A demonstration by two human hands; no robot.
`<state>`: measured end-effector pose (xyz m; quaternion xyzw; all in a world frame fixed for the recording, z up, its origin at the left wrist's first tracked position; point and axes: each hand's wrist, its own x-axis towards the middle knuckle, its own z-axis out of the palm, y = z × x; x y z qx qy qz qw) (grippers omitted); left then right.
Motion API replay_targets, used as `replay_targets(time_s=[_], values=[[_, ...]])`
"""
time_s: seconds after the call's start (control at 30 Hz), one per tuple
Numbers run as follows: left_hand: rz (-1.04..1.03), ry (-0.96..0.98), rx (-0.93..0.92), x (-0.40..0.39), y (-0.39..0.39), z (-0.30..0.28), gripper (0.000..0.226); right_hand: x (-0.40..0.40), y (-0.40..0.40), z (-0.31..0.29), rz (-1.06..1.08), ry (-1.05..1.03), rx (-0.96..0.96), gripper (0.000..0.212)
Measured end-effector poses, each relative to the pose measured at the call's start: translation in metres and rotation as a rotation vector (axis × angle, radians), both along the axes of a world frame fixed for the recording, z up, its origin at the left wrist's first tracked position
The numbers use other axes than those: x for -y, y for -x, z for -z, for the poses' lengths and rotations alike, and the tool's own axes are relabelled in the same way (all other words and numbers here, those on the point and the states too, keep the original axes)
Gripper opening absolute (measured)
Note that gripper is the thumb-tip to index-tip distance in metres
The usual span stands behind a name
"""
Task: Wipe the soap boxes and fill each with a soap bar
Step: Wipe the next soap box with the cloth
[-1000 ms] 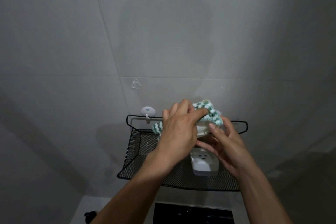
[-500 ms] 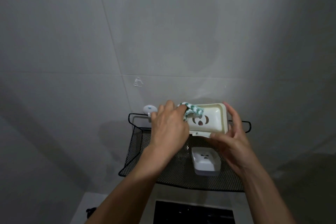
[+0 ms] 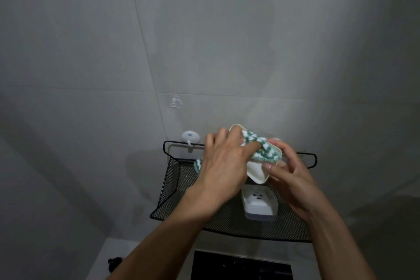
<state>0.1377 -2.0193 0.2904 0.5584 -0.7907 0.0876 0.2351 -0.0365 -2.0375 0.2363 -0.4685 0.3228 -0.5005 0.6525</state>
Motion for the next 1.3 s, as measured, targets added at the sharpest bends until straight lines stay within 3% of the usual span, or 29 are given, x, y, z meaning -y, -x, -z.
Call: replay_targets(time_s=[0.07, 0.17, 0.33, 0.6, 0.83, 1.03, 1.17, 1.3], values=[[-0.059, -0.032, -0.026, 0.003, -0.006, 0.001, 0.037, 0.000, 0.000, 0.002, 0.025, 0.004, 0.011, 0.056], [-0.180, -0.106, -0.076, 0.009, -0.015, 0.003, 0.046, -0.001, -0.002, 0.008, 0.069, -0.006, -0.002, 0.074], [-0.155, -0.230, -0.336, 0.011, -0.013, 0.003, 0.045, -0.001, -0.010, 0.018, 0.061, -0.035, -0.029, 0.084], [-0.120, -0.159, -0.177, 0.009, -0.008, 0.006, 0.057, 0.001, -0.013, 0.014, -0.089, -0.039, 0.024, 0.083], [-0.032, -0.083, -0.048, 0.006, -0.007, 0.001, 0.040, 0.002, -0.014, 0.011, -0.087, -0.109, 0.070, 0.053], [-0.052, -0.057, -0.019, 0.007, -0.005, 0.003, 0.048, 0.005, -0.011, 0.015, 0.003, -0.153, 0.044, 0.066], [-0.124, -0.192, -0.153, 0.010, -0.011, 0.004, 0.049, 0.006, -0.009, 0.017, 0.074, -0.115, 0.041, 0.067], [-0.160, -0.309, -0.461, 0.006, -0.001, 0.006, 0.052, 0.004, -0.018, 0.025, 0.152, -0.063, 0.036, 0.064]])
